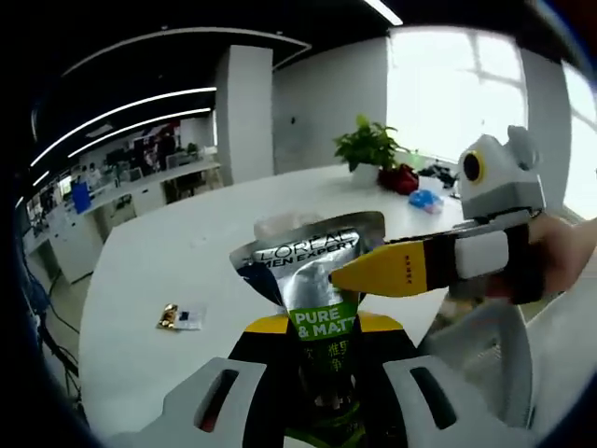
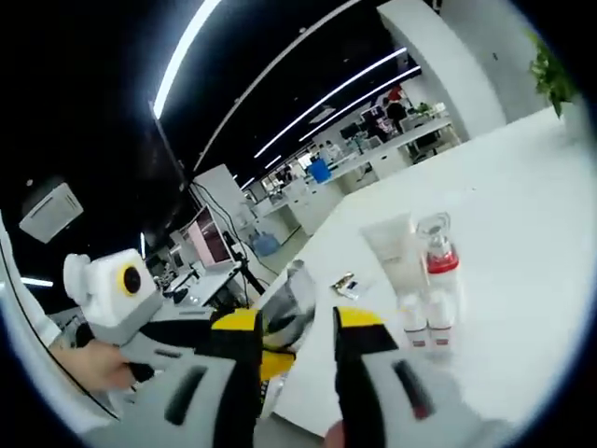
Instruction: Arrange the skincare products in the storage area until every visible bottle or jar stands upright without overlapping.
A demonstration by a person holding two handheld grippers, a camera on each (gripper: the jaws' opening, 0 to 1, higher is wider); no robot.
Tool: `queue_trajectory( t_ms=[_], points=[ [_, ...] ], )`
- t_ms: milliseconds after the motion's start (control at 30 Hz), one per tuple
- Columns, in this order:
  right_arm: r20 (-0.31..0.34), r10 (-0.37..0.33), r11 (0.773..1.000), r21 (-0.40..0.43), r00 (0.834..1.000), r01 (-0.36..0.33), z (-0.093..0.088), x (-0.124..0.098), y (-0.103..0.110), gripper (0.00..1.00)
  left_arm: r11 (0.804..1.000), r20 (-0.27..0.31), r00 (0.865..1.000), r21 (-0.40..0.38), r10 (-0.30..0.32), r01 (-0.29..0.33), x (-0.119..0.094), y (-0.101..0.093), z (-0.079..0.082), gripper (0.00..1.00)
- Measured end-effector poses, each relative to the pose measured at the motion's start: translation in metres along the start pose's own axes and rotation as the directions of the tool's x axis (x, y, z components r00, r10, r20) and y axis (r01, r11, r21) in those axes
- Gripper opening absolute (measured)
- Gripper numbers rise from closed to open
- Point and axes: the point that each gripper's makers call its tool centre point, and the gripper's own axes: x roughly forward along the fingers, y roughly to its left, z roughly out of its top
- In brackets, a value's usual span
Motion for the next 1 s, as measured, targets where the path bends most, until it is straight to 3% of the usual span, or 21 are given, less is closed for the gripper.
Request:
queue_trajectory(
  t_ms=[133,400,600,900,1000],
  points=[
    [0.043,0.008,0.998,0.055,0.999,-0.011,0.004,0.000,0.003,0.15,1.000,-0.001,1.000,-0.004,0.000,0.000,-0.004,-0.001,-0.004,0.20],
    [0.074,0.040,0.984,0.172,0.996,-0.053,0.005,-0.001,0.010,0.07,1.000,-0.002,1.000,-0.025,-0.017,0.017,-0.009,-0.002,-0.009,0.27],
    [0.073,0.042,0.982,0.180,0.996,-0.054,0.008,-0.006,0.008,0.01,0.998,0.010,0.998,-0.009,-0.062,0.062,-0.008,-0.009,-0.006,0.46],
    [0.077,0.051,0.979,0.193,0.996,-0.065,0.017,-0.015,-0.001,0.01,0.992,-0.004,0.993,0.032,-0.120,0.120,-0.013,-0.017,-0.005,0.49],
    [0.074,0.066,0.981,0.179,0.995,-0.078,0.021,-0.017,-0.002,0.01,0.988,0.008,0.989,-0.009,-0.151,0.151,-0.018,-0.014,-0.002,0.51]
  ],
)
